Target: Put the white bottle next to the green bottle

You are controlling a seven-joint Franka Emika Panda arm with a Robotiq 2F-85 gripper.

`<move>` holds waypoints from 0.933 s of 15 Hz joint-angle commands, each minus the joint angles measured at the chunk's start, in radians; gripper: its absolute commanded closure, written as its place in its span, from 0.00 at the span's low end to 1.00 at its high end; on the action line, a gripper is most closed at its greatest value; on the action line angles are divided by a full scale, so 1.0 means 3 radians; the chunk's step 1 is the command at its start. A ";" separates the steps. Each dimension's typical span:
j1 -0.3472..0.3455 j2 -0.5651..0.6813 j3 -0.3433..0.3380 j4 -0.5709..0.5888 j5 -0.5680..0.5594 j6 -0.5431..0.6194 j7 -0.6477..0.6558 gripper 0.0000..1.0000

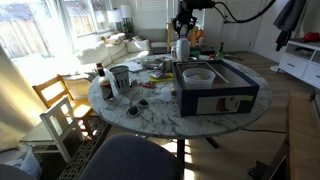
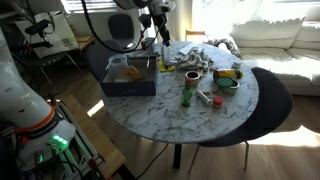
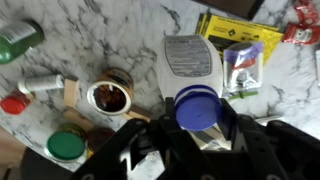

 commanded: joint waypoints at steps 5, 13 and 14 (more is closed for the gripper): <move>-0.0042 -0.0238 -0.0080 -0.0494 -0.0096 0.0021 0.0306 0.56; -0.0056 -0.0168 -0.0213 -0.0388 -0.0360 0.0081 0.0828 0.81; -0.0078 -0.0146 -0.0245 -0.0370 -0.0401 0.0065 0.0950 0.81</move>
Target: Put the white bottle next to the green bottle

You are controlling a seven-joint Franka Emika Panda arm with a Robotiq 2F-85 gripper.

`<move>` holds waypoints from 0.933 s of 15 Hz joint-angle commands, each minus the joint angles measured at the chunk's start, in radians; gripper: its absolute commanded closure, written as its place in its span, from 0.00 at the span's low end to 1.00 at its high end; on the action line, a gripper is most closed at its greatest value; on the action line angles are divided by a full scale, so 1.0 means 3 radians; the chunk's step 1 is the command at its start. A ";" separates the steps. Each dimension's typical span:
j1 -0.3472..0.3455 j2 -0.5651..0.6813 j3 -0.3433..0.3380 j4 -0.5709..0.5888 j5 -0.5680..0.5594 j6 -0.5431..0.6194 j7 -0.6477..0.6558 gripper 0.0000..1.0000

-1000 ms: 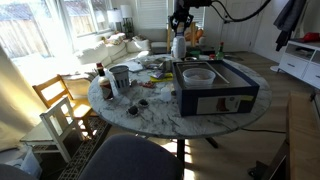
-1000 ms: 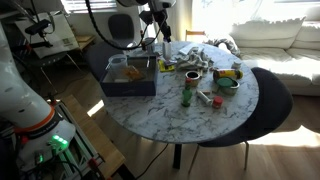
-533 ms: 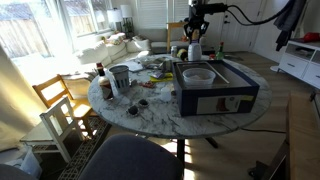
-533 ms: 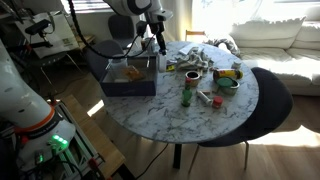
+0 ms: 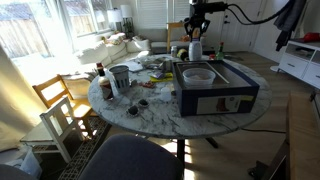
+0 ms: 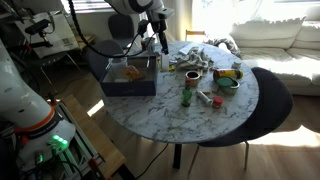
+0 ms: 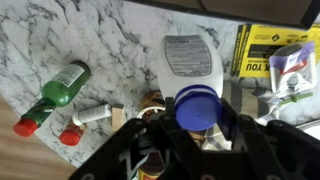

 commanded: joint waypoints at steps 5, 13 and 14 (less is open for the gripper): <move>-0.0198 0.0207 -0.0222 0.0085 -0.0202 0.0037 0.0781 0.81; -0.0267 0.0534 -0.0405 0.0164 -0.0360 0.0347 0.1205 0.81; -0.0271 0.0580 -0.0422 0.0182 -0.0359 0.0392 0.1228 0.81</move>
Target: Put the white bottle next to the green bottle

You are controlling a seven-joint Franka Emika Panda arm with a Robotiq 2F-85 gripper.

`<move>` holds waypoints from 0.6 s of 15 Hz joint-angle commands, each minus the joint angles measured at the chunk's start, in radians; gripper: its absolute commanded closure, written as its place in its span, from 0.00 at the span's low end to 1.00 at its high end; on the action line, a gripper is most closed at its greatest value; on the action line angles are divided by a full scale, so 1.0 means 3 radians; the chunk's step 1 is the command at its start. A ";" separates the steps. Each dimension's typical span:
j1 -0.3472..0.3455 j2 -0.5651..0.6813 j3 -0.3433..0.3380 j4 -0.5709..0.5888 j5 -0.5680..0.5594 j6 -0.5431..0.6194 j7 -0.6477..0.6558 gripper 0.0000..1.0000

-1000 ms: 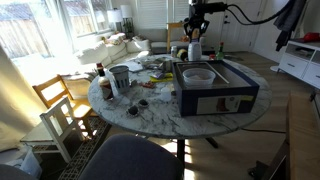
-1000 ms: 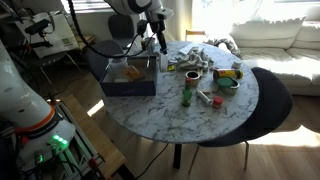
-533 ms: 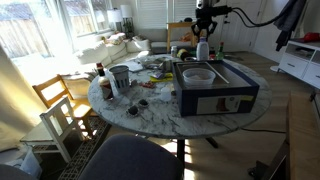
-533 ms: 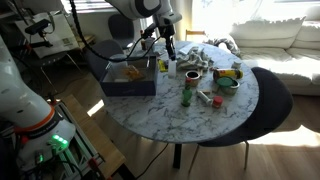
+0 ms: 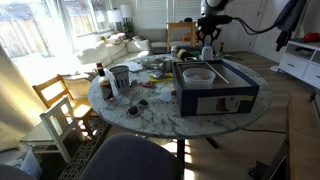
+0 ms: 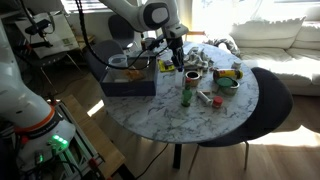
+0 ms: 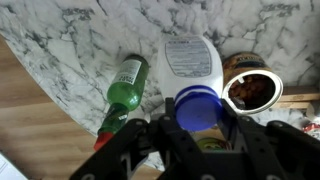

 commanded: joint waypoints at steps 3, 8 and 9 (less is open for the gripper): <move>0.0025 0.0338 -0.0137 0.0214 -0.0123 0.0174 0.0301 0.81; 0.0053 0.0510 -0.0147 0.0349 -0.0085 0.0128 0.0384 0.81; 0.0055 0.0537 -0.0146 0.0371 -0.0079 0.0115 0.0385 0.81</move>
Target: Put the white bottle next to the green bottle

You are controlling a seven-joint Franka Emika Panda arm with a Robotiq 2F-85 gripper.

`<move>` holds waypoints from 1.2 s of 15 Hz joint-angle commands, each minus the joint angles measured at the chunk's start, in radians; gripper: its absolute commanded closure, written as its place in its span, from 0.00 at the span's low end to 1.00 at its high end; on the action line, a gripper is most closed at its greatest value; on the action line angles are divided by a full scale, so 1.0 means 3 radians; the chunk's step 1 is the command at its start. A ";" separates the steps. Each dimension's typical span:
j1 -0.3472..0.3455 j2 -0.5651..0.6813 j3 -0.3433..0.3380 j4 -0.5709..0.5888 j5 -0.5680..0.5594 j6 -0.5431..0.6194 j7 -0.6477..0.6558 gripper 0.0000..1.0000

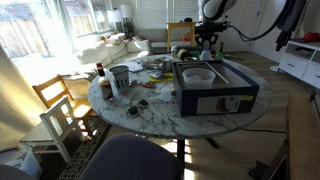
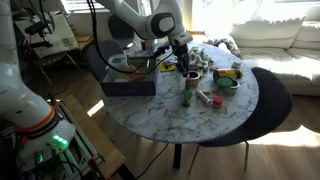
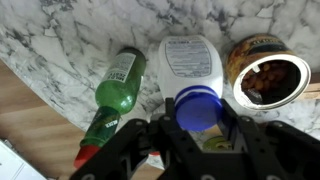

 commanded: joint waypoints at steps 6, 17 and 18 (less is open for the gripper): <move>0.0062 0.0113 -0.0043 0.0107 -0.0037 -0.0047 0.0053 0.17; 0.0129 -0.0705 0.0306 -0.0492 -0.0021 -0.0138 -0.1235 0.00; 0.0106 -0.0762 0.0336 -0.0541 0.0001 -0.0157 -0.1430 0.00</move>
